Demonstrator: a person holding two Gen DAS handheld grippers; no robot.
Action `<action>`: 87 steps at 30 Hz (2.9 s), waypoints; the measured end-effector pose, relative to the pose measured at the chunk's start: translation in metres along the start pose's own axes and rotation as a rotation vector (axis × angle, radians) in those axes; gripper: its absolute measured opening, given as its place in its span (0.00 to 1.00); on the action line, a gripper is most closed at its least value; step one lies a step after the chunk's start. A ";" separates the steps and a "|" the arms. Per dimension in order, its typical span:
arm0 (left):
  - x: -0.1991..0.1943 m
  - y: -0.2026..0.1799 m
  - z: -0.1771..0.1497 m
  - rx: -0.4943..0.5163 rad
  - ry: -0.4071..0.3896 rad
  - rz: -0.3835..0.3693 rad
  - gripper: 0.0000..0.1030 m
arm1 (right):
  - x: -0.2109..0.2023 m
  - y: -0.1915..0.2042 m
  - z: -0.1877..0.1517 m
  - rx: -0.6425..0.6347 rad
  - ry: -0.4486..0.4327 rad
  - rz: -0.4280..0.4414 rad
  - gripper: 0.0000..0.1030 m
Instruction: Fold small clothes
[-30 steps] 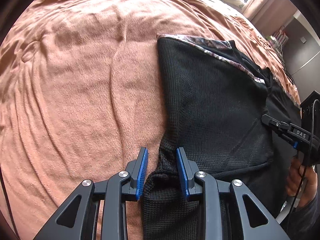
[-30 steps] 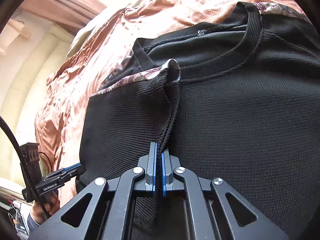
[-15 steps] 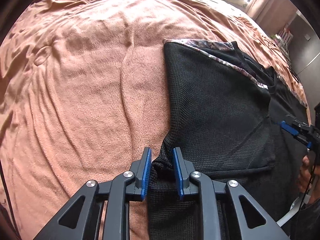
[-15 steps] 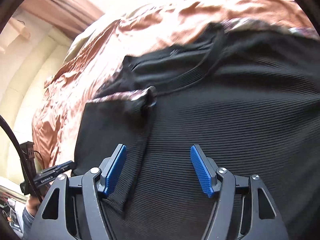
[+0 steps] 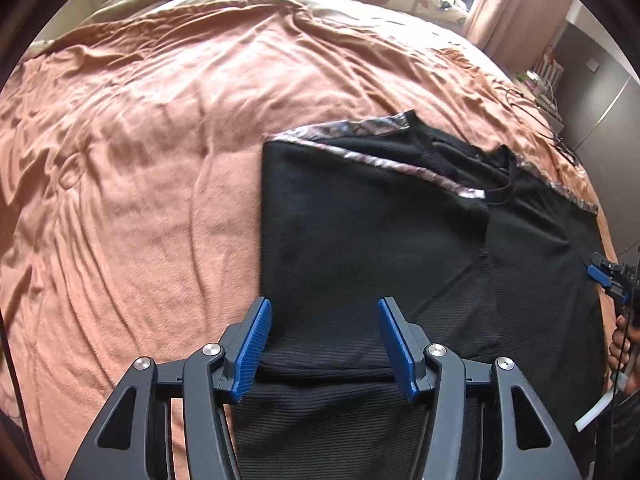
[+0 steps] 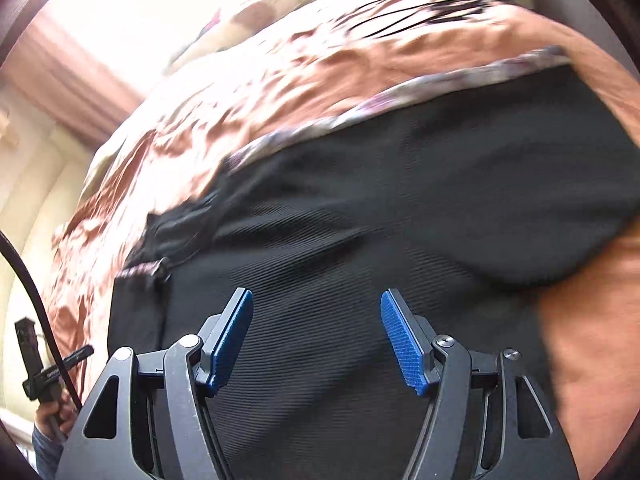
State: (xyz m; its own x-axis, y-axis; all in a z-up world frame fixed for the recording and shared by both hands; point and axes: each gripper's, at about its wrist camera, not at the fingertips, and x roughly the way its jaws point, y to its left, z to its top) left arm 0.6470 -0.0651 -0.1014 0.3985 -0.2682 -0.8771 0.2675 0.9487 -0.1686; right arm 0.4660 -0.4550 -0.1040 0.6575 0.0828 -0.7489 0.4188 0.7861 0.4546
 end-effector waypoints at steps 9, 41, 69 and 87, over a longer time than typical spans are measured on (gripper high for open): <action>-0.004 -0.051 0.009 0.049 -0.019 -0.039 0.56 | -0.075 -0.059 -0.002 0.143 -0.094 -0.130 0.63; 0.061 -0.151 0.008 0.132 0.017 -0.106 0.56 | -0.059 -0.114 0.015 0.322 -0.286 -0.380 0.27; 0.040 -0.136 0.005 0.120 -0.007 -0.114 0.56 | -0.050 0.025 0.036 -0.333 -0.231 0.146 0.04; 0.030 -0.135 0.004 0.099 -0.020 -0.140 0.56 | -0.051 -0.021 0.033 -0.301 -0.040 0.081 0.76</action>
State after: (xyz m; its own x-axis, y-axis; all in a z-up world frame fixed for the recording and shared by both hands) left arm 0.6258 -0.2022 -0.1035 0.3682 -0.4007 -0.8390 0.4063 0.8810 -0.2425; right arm 0.4440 -0.4960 -0.0595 0.7076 0.1333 -0.6940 0.1634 0.9246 0.3442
